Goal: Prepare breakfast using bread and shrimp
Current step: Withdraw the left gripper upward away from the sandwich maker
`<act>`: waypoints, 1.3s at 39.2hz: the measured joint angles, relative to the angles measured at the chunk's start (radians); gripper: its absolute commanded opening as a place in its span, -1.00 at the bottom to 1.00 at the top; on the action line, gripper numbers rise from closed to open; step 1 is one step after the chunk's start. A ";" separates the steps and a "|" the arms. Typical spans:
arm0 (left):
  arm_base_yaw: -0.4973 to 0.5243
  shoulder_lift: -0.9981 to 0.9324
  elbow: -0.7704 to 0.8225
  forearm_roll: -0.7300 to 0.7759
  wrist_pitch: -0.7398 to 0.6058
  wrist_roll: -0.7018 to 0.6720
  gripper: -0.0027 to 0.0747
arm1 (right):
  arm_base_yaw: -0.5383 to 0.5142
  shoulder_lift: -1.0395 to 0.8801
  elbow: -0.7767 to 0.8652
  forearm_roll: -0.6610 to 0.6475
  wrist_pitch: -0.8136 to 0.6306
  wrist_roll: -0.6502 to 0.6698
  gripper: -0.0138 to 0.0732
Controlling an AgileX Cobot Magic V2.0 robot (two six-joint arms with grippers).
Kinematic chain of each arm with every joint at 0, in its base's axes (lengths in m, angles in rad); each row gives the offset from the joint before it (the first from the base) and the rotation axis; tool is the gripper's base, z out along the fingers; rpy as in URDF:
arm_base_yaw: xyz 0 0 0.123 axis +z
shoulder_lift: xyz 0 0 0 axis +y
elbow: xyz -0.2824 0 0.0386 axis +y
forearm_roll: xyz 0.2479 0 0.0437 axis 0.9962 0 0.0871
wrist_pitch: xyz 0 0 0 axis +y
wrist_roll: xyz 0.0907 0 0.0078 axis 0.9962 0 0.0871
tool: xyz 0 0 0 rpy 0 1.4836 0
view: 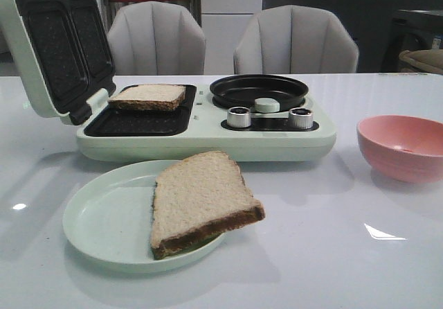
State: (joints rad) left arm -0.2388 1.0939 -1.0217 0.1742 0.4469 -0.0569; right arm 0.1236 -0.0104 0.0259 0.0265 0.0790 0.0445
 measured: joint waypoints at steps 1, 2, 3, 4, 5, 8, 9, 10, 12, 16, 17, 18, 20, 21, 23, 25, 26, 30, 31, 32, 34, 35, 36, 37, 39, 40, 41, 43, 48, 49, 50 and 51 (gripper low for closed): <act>0.010 -0.026 0.022 -0.009 -0.020 0.000 0.44 | 0.000 0.000 0.000 0.000 0.000 0.000 -0.32; 0.017 -0.052 0.053 -0.024 -0.037 0.000 0.44 | 0.000 0.000 0.000 0.000 0.000 0.000 -0.32; 0.025 -0.072 0.076 -0.035 -0.057 0.000 0.44 | 0.000 0.000 0.000 0.000 0.000 0.000 -0.32; 0.032 -0.099 0.105 -0.047 -0.071 0.000 0.44 | 0.000 0.000 0.000 0.000 0.000 0.000 -0.32; 0.036 -0.126 0.133 -0.054 -0.092 0.000 0.44 | 0.000 0.000 0.000 0.000 0.000 0.000 -0.32; 0.039 -0.201 0.199 -0.056 -0.115 0.000 0.44 | 0.000 0.000 0.000 0.000 0.000 0.000 -0.32; 0.039 -0.221 0.221 -0.058 -0.119 0.000 0.44 | 0.000 0.000 0.000 0.000 0.000 0.000 -0.32; 0.039 -0.248 0.236 -0.059 -0.119 0.000 0.44 | 0.000 0.000 0.000 0.000 0.000 0.000 -0.32; 0.039 -0.295 0.270 -0.061 -0.119 0.000 0.44 | 0.000 0.000 0.000 0.000 0.000 0.000 -0.32; 0.039 -0.390 0.338 -0.064 -0.115 0.000 0.44 | 0.000 0.000 0.000 0.000 0.000 0.000 -0.32; 0.039 -0.416 0.355 -0.064 -0.115 0.000 0.44 | 0.000 0.000 0.000 0.000 0.000 0.000 -0.32; 0.039 -0.436 0.368 -0.064 -0.115 0.000 0.44 | 0.000 0.000 0.000 0.000 0.000 0.000 -0.32; 0.033 -0.491 0.401 -0.065 -0.115 0.000 0.44 | 0.000 0.000 0.000 0.000 0.000 0.000 -0.32; 0.031 -0.520 0.418 -0.071 -0.115 0.000 0.44 | 0.000 0.000 0.000 0.000 0.000 0.000 -0.32; 0.022 -0.574 0.446 -0.085 -0.109 0.000 0.44 | 0.000 0.000 0.000 0.000 0.000 0.000 -0.32; 0.018 -0.639 0.478 -0.109 -0.101 0.000 0.44 | 0.000 0.000 0.000 0.000 0.000 0.000 -0.32; 0.015 -0.665 0.491 -0.118 -0.096 0.000 0.44 | 0.000 0.000 0.000 0.000 0.000 0.000 -0.32; 0.014 -0.789 0.556 -0.147 -0.076 0.000 0.44 | 0.000 0.000 0.000 0.000 0.000 0.000 -0.32; 0.011 -0.821 0.574 -0.150 -0.074 0.000 0.44 | 0.000 0.000 0.000 0.000 0.000 0.000 -0.32; 0.009 -0.844 0.593 -0.152 -0.072 0.000 0.44 | 0.000 0.000 0.000 0.000 0.000 0.000 -0.32; 0.005 -0.897 0.625 -0.154 -0.070 0.000 0.44 | 0.000 0.000 0.000 0.000 0.000 0.000 -0.32; 0.003 -0.925 0.637 -0.154 -0.069 0.000 0.44 | 0.000 0.000 0.000 0.000 0.000 0.000 -0.32; -0.001 -0.952 0.656 -0.154 -0.068 0.000 0.44 | 0.000 0.000 0.000 0.000 0.000 0.000 -0.32; -0.003 -0.978 0.665 -0.154 -0.068 0.000 0.44 | 0.000 0.000 0.000 0.000 0.000 0.000 -0.32; -0.005 -1.017 0.680 -0.154 -0.066 0.000 0.44 | 0.000 0.000 0.000 0.000 0.000 0.000 -0.32; -0.005 -1.036 0.683 -0.154 -0.064 0.000 0.44 | 0.000 0.000 0.000 0.000 0.000 0.000 -0.32; -0.005 -1.049 0.683 -0.154 -0.064 0.000 0.44 | 0.000 0.000 0.000 0.000 0.000 0.000 -0.32; -0.005 -1.073 0.683 -0.155 -0.062 0.000 0.44 | 0.000 0.000 0.000 0.000 0.000 0.000 -0.32; -0.005 -1.084 0.685 -0.156 -0.048 0.000 0.44 | 0.000 0.000 0.000 0.000 -0.002 0.000 -0.32; -0.005 -1.084 0.685 -0.156 -0.048 0.000 0.44 | 0.000 0.000 0.000 0.000 -0.004 0.000 -0.32; -0.005 -1.084 0.685 -0.157 -0.048 0.000 0.44 | 0.000 0.000 0.000 0.000 -0.007 0.000 -0.32; -0.005 -1.084 0.687 -0.157 -0.048 0.000 0.44 | 0.000 0.000 0.000 0.000 -0.013 0.000 -0.32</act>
State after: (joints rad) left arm -0.2438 0.0098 -0.3345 0.0175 0.3986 -0.0569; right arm 0.1236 -0.0104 0.0259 0.0265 0.0665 0.0445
